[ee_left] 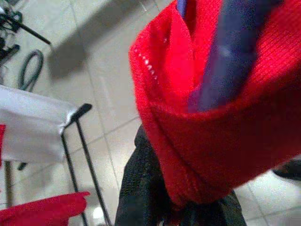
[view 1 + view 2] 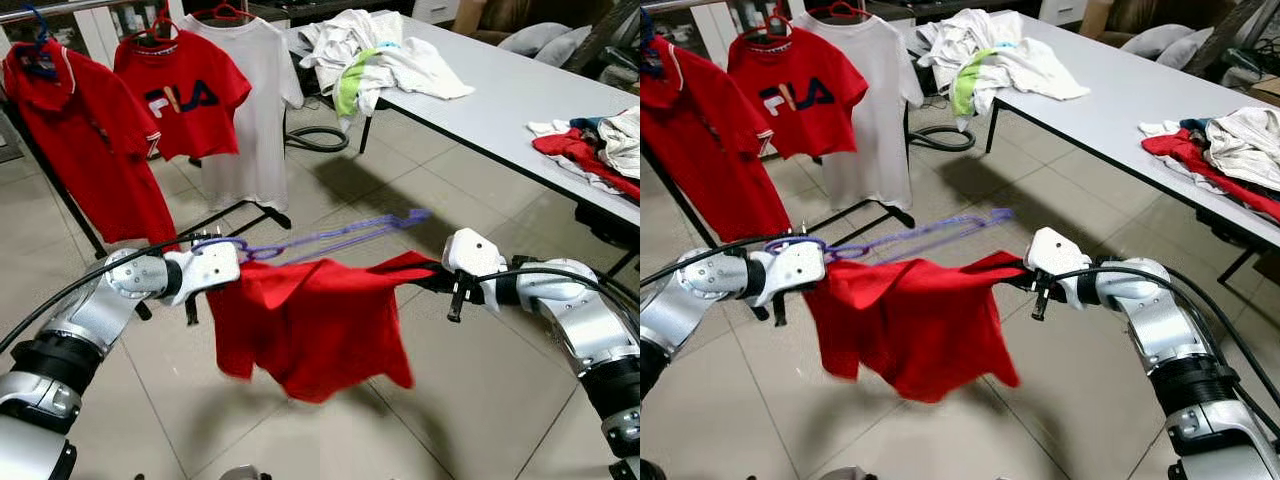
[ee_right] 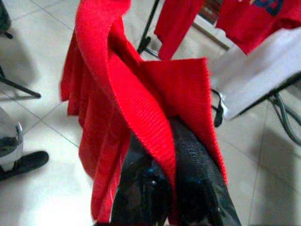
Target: Hang hanger
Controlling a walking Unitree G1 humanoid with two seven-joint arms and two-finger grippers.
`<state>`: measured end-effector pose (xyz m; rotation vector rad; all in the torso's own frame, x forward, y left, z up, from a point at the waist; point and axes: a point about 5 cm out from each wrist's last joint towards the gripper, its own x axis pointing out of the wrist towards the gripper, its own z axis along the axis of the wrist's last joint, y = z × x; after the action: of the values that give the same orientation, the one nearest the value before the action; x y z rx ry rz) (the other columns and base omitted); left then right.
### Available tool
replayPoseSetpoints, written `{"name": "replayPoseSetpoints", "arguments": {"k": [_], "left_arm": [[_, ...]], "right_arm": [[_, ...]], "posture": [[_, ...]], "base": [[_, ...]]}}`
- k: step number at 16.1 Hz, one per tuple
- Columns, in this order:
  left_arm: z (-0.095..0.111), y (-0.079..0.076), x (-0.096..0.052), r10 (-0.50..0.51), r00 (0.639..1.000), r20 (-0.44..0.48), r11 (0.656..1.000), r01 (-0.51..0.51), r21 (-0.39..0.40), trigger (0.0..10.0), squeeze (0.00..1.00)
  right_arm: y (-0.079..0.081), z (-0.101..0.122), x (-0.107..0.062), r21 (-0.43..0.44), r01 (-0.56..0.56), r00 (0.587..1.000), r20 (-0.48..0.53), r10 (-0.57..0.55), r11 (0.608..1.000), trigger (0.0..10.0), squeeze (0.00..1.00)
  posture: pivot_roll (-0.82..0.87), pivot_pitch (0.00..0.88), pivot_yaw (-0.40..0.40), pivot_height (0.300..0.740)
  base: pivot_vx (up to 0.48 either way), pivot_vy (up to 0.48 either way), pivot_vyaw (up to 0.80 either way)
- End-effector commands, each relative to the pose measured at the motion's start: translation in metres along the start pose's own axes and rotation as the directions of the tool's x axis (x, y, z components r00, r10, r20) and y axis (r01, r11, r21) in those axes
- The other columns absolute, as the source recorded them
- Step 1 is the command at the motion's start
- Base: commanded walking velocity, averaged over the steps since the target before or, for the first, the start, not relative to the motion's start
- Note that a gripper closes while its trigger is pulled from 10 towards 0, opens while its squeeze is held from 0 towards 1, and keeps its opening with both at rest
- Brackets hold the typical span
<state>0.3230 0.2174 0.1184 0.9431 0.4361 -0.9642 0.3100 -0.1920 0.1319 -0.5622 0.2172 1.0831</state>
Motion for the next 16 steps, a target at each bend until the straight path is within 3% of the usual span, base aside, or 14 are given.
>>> {"name": "replayPoseSetpoints", "arguments": {"k": [1,8,10,16], "left_arm": [[-0.003,-0.001,-0.002,-0.022,1.000,-0.001,1.000,0.022,-0.013,0.0,0.00],[0.017,-0.010,0.001,-0.110,0.980,0.168,0.993,0.103,0.052,0.0,0.00],[0.014,-0.014,-0.001,-0.148,0.978,0.148,0.987,0.137,0.083,0.0,0.00],[-0.002,-0.030,-0.005,-0.291,0.954,0.075,0.956,0.289,0.044,0.0,0.00]], "right_arm": [[-0.004,0.003,-0.009,-0.003,0.018,1.000,0.009,-0.018,1.000,0.0,0.00],[-0.005,0.003,-0.008,-0.020,0.015,1.000,-0.013,-0.015,1.000,0.0,0.00],[-0.007,0.002,-0.008,-0.021,0.022,1.000,-0.021,-0.022,1.000,0.0,0.00],[-0.014,0.005,-0.010,-0.028,0.049,0.998,-0.024,-0.050,0.998,0.0,0.00]], "posture": [[0.00,0.029,-0.019,0.740],[0.00,0.033,-0.020,0.740],[0.00,0.033,-0.022,0.740],[0.00,0.033,-0.024,0.740]], "base": [[0.000,0.000,0.00],[0.000,0.000,0.00],[0.000,0.000,0.00],[0.000,0.000,0.00]]}}
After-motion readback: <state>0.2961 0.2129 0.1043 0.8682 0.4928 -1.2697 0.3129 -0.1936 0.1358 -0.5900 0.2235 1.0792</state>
